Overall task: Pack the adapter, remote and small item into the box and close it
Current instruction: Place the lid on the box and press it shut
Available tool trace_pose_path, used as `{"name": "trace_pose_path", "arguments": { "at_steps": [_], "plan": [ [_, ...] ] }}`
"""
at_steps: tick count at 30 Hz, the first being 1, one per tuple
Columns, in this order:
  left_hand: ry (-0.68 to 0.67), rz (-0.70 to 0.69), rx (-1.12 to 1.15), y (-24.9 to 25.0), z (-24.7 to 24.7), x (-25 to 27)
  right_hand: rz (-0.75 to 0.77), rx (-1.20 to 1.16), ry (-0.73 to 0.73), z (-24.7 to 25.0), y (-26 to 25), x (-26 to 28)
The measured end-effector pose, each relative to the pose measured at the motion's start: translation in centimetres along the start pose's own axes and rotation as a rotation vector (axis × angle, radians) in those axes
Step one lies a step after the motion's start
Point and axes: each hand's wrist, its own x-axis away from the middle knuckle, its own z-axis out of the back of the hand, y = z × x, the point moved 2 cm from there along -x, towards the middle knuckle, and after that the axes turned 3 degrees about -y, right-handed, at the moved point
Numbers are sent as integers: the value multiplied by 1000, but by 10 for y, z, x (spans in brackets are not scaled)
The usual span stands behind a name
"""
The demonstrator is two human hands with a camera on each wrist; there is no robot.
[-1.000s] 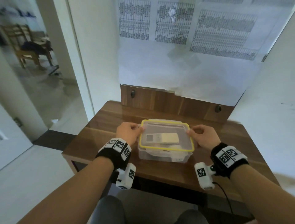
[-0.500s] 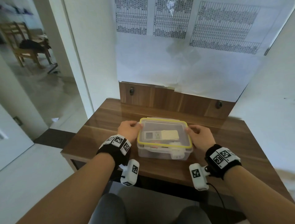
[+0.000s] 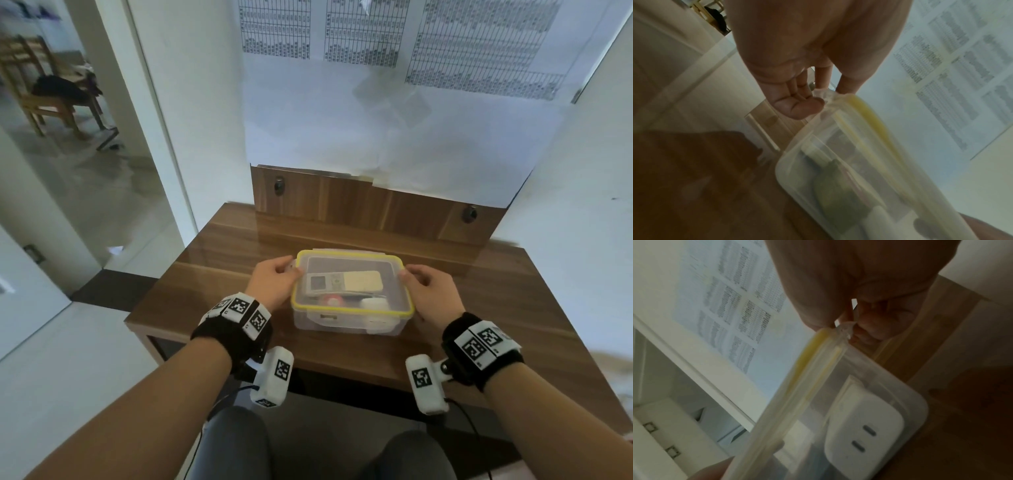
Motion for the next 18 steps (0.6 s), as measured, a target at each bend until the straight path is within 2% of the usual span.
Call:
{"name": "trace_pose_path", "arguments": {
  "at_steps": [6, 8, 11, 14, 18],
  "plan": [
    [-116, -98, -233, 6, -6, 7, -35, 40, -48, -5, -5, 2],
    [-116, -98, -305, 6, -11, 8, 6, 177, -42, -2, -9, 3],
    [-112, -17, -239, 3, -14, -2, 38, 365, -58, 0, -20, 3],
    [-114, 52, -95, -10, -20, -21, 3, 414, -35, 0, -25, 4],
    [-80, 98, -27, -27, -30, -38, -5, 450, -3, 0, -28, 5]
  ]
}}
